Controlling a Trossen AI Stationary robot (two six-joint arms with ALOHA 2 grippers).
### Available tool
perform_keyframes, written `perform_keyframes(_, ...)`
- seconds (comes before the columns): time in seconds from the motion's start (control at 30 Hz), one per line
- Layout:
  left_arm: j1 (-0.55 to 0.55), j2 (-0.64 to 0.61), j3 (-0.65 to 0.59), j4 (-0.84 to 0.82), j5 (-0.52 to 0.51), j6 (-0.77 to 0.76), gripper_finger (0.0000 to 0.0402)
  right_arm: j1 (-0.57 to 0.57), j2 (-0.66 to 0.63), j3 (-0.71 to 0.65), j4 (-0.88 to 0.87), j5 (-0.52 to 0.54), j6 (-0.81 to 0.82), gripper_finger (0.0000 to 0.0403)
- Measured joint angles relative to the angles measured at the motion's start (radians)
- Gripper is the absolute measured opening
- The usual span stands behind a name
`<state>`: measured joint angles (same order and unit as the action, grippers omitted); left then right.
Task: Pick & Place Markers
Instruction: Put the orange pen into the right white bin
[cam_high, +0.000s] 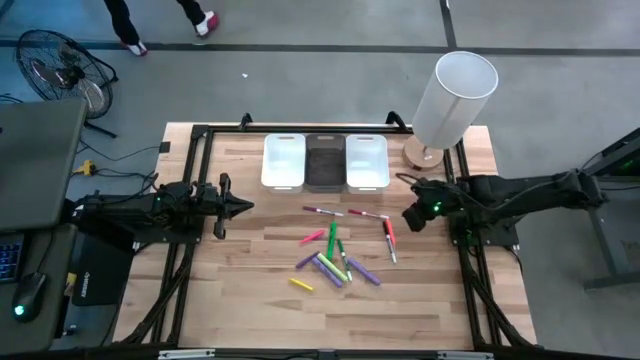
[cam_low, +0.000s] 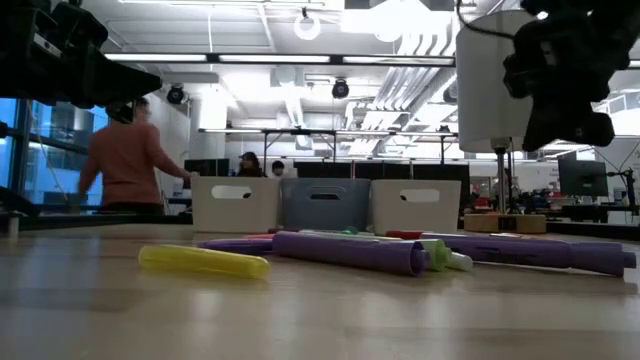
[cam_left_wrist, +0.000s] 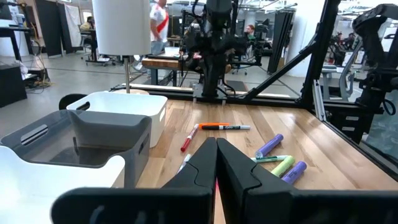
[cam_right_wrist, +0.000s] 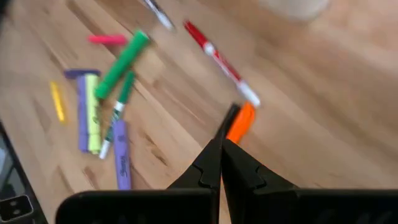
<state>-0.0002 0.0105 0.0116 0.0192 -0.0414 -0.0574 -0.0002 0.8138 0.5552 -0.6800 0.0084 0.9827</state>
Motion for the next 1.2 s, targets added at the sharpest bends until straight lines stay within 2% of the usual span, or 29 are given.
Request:
perform_keyframes(0.17, 0.000, 0.000, 0.000, 0.000, 0.000, 0.000, 0.0001, 0.000, 0.135, 0.009, -0.004, -0.057, 0.068, 0.0050)
perform_keyframes(0.37, 0.000, 0.000, 0.000, 0.000, 0.000, 0.000, 0.0001, 0.000, 0.247, 0.009, 0.029, -0.052, 0.100, 0.0130)
perform_keyframes(0.53, 0.000, 0.000, 0.000, 0.000, 0.000, 0.000, 0.0001, 0.001, 0.324, 0.009, 0.111, -0.069, 0.102, 0.0172)
perform_keyframes(0.67, 0.000, 0.000, 0.000, 0.000, 0.000, 0.000, 0.0001, 0.001, 0.385, 0.014, 0.110, -0.092, 0.114, 0.0180)
perform_keyframes(1.2, 0.000, 0.000, 0.000, 0.000, 0.000, 0.000, 0.0001, 0.002, 0.603, 0.141, 0.008, -0.075, 0.049, 0.0181)
